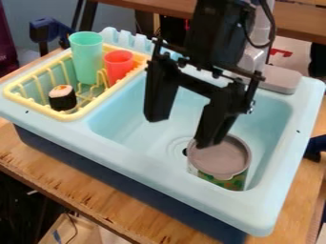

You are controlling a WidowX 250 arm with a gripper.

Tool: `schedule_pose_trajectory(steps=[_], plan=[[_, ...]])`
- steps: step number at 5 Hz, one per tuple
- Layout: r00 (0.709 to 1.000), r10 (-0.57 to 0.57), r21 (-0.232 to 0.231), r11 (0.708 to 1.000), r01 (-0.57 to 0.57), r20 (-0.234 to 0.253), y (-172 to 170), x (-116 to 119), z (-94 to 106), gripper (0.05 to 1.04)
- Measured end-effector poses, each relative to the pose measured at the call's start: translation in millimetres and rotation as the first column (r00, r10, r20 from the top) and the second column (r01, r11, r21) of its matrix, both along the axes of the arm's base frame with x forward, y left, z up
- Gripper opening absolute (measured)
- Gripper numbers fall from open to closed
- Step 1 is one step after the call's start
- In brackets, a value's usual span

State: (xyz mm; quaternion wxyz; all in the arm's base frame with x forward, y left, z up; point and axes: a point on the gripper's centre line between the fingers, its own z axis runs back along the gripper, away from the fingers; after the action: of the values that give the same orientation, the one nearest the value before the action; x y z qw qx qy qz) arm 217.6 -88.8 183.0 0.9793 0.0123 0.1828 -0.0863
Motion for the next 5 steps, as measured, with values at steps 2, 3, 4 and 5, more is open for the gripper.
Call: schedule_pose_trajectory(steps=[2,3,4,5], plan=[[0.999,-0.013,-0.032,0.999,0.011,-0.053,-7,2,-21.7,1.001],[0.996,-0.007,-0.021,1.0,0.006,-0.089,-8,3,-32.9,1.001],[0.994,-0.003,-0.01,1.0,0.002,-0.113,-10,4,-39.6,1.001],[0.993,-0.036,-0.022,0.999,0.034,-0.115,-22,6,-48.4,1.001]])
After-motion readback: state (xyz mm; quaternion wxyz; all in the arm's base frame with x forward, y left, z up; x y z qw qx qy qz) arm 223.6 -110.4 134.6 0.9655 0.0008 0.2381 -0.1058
